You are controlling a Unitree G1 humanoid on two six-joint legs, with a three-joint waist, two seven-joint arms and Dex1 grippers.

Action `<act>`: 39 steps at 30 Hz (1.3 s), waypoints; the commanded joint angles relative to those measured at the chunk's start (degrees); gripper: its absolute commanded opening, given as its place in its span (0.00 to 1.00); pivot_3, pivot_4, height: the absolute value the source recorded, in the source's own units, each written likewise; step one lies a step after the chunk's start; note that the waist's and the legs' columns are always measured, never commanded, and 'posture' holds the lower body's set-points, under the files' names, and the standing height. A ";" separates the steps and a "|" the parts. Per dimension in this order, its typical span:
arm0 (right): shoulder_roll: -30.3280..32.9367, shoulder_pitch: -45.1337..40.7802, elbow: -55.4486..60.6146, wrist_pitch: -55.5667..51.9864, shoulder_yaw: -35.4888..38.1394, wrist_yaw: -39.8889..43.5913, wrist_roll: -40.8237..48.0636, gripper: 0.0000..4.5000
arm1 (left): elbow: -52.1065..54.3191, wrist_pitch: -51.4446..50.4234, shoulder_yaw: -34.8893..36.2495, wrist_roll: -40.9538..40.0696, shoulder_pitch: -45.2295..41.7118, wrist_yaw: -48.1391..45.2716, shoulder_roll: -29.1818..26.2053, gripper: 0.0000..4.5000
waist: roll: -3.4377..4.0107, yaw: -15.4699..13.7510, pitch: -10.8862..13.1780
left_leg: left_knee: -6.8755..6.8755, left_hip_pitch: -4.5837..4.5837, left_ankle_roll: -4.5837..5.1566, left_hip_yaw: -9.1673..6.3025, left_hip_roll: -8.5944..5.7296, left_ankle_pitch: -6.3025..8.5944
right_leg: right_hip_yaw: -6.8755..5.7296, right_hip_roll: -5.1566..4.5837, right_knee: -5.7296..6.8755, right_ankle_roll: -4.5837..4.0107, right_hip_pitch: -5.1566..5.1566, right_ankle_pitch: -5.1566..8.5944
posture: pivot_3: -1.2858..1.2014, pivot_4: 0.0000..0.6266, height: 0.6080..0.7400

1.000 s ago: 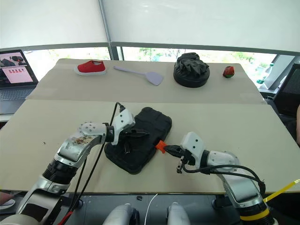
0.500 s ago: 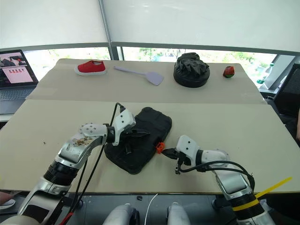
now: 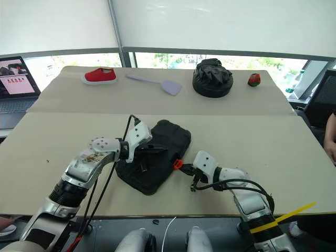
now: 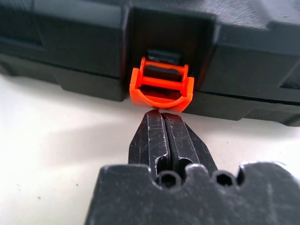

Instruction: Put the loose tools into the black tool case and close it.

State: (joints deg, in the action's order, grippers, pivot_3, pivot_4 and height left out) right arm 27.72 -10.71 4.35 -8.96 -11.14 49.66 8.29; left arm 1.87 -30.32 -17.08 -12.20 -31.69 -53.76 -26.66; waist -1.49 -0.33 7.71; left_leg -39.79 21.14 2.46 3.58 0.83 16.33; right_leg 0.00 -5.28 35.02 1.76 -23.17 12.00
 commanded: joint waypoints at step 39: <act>0.56 -5.51 8.09 -8.80 0.53 3.93 5.67 0.00 | -5.50 -4.62 -5.32 2.86 2.06 -1.84 -0.79 0.02 | 0.01 0.97 0.01 | 0.16 0.01 0.00 -0.04 0.07 0.03 | 0.00 0.03 -0.05 -0.09 -0.09 0.08 | 0.52 0.24 1.00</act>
State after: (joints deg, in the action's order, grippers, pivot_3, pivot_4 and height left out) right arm 27.70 -16.04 11.77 -18.88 -10.90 53.44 13.91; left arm 0.53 -30.62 -17.71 -12.19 -32.67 -55.22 -26.67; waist -1.49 0.64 7.73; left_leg -39.62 21.16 2.46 3.54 0.89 16.36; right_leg -0.01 -5.27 34.97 1.67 -23.26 12.08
